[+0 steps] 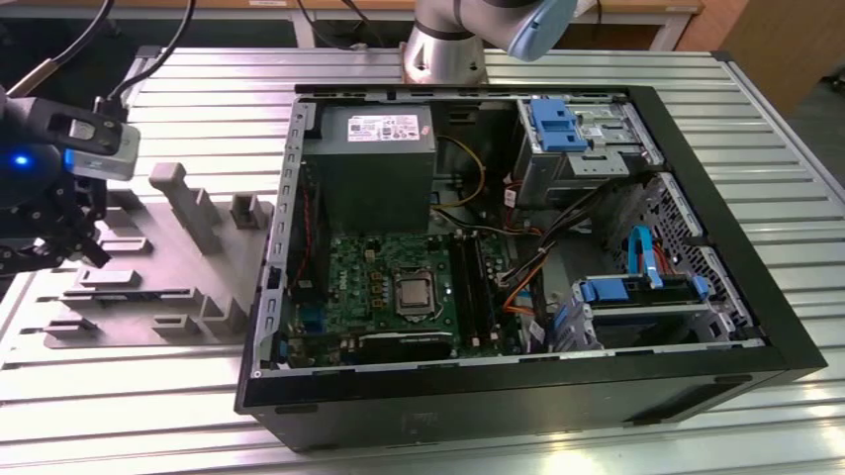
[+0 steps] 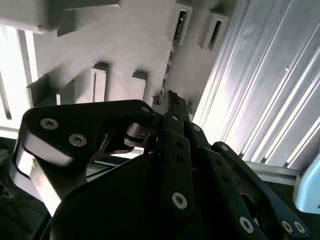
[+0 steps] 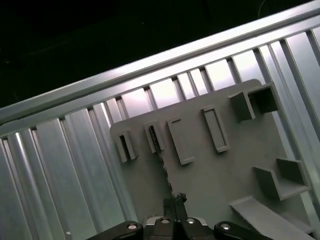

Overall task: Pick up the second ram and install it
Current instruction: 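Pick up the second ram and move it above second insertion slot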

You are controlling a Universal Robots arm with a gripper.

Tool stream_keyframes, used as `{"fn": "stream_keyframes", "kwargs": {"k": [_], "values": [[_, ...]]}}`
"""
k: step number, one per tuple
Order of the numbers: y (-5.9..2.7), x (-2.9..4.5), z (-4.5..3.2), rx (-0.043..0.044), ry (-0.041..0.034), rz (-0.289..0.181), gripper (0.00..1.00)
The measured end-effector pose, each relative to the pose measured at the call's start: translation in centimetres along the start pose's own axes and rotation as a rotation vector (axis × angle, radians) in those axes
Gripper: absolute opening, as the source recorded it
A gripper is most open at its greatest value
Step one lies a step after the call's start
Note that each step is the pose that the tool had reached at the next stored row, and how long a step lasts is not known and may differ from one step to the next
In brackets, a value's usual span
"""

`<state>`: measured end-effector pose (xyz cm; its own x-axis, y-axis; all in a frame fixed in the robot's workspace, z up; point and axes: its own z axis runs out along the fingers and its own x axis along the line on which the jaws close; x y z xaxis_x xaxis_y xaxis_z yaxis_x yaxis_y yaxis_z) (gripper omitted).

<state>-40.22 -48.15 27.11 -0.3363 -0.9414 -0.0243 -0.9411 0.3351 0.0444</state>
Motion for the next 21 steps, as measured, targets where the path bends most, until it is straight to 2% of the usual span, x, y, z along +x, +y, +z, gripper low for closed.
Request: {"fn": "stream_keyframes", "kwargs": {"k": [10, 15, 21], "values": [[-0.01, 0.01, 0.16, -0.0043, 0.0078, -0.175, 0.11], [-0.01, 0.01, 0.19, -0.0040, 0.0078, -0.177, 0.11], [0.05, 0.05, 0.84, 0.0004, 0.0061, -0.203, 0.11]]}}
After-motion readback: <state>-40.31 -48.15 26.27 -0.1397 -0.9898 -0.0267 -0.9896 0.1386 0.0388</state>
